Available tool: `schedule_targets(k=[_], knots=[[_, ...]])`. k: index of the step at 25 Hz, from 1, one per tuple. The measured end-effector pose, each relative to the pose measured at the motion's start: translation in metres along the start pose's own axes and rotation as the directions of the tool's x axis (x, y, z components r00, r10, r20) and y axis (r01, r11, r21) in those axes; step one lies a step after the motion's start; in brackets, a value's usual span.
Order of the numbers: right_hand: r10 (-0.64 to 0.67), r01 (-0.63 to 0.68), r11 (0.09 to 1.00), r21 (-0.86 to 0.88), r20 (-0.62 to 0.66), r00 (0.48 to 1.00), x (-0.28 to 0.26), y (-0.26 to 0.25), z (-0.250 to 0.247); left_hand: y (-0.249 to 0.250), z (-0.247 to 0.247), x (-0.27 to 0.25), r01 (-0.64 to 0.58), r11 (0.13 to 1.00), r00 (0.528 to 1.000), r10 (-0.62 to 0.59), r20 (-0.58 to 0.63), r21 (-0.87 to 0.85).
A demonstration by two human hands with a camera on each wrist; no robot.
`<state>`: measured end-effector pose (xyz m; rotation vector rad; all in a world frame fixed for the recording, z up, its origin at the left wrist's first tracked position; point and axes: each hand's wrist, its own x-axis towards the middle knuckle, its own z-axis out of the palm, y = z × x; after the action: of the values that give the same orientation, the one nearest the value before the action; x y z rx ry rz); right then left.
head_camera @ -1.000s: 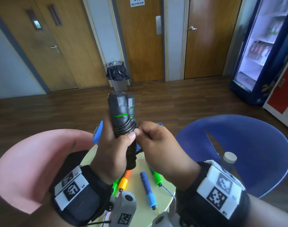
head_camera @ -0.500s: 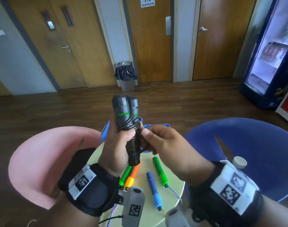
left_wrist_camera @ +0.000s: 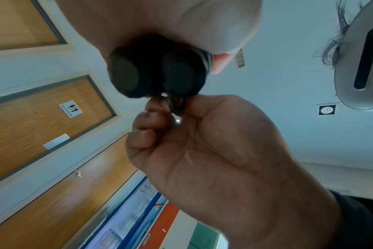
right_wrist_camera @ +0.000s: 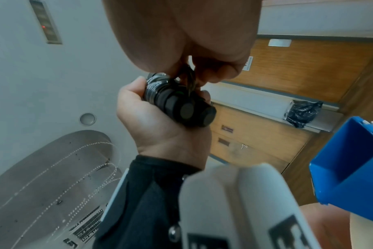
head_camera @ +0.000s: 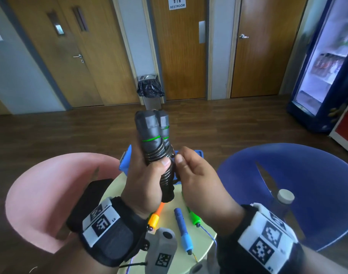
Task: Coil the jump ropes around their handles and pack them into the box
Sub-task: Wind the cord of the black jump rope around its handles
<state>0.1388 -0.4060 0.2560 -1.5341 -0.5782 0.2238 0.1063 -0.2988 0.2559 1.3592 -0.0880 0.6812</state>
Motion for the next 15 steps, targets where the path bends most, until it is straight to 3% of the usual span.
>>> schedule_targets(k=[8, 15], knots=[[-0.233, 0.215, 0.964, -0.156, -0.11, 0.966, -0.008, -0.007, 0.005, 0.008, 0.014, -0.003, -0.045, 0.998, 0.999, 0.043, 0.033, 0.035], [-0.214, 0.203, 0.975, -0.088, -0.143, 0.966, -0.006, -0.012, 0.002, 0.015, 0.018, -0.003, -0.088, 0.991, 0.996, 0.084, 0.042, 0.102]])
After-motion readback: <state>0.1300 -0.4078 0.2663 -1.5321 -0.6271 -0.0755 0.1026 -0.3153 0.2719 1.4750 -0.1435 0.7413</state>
